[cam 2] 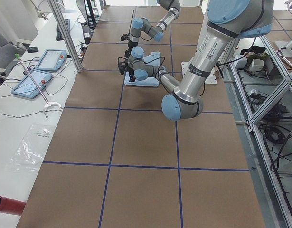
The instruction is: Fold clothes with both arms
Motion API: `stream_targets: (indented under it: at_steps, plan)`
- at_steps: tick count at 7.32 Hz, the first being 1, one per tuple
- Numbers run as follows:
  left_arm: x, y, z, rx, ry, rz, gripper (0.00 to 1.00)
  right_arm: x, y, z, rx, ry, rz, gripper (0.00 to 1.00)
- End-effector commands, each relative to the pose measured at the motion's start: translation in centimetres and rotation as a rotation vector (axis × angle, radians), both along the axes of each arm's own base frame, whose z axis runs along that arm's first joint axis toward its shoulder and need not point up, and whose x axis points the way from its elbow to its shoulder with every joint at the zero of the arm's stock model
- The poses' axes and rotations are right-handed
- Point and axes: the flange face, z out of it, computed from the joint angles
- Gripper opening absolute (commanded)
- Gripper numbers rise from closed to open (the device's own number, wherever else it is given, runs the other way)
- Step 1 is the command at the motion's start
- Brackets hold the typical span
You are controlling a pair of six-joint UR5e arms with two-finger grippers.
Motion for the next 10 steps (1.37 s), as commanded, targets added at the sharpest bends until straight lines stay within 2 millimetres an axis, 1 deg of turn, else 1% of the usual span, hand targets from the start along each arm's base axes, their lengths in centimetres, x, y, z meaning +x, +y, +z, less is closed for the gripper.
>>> stream_targets:
  at_steps: [1, 2, 3, 4, 5, 6, 7, 8, 9, 10]
  plan:
    - [-7.2, -1.1, 2.7, 0.127, -0.054, 0.054, 0.99, 10.0, -2.8, 5.0, 0.089, 0.090, -0.101, 1.00]
    - [-11.9, -1.6, 4.9, 0.219, -0.111, 0.084, 0.99, 16.0, -2.5, 8.0, 0.169, 0.197, -0.196, 1.00]
    - [-17.3, -2.4, 6.7, 0.264, -0.144, 0.128, 0.99, 20.6, -2.1, 10.2, 0.223, 0.279, -0.297, 1.00]
    - [-24.1, -2.1, 10.1, 0.330, -0.214, 0.157, 0.99, 24.7, -1.4, 12.7, 0.227, 0.328, -0.349, 1.00]
    - [-29.9, -1.1, 14.9, 0.433, -0.319, 0.235, 0.99, 28.6, -0.6, 15.3, 0.253, 0.340, -0.405, 1.00]
    - [-35.4, -0.3, 19.5, 0.524, -0.409, 0.318, 0.99, 33.5, 1.2, 18.7, 0.281, 0.320, -0.477, 1.00]
    - [-39.6, 1.4, 23.3, 0.581, -0.465, 0.401, 0.99, 39.9, 2.2, 22.0, 0.351, 0.306, -0.559, 1.00]
    - [-43.0, 1.4, 24.8, 0.566, -0.513, 0.427, 0.99, 44.7, 3.7, 25.7, 0.406, 0.327, -0.672, 1.00]
    - [-46.5, 2.4, 26.9, 0.532, -0.542, 0.437, 0.99, 48.0, 4.9, 28.2, 0.424, 0.341, -0.718, 1.00]
    - [-46.8, 3.6, 28.5, 0.512, -0.543, 0.436, 0.99, 49.5, 5.7, 29.2, 0.407, 0.325, -0.696, 1.00]
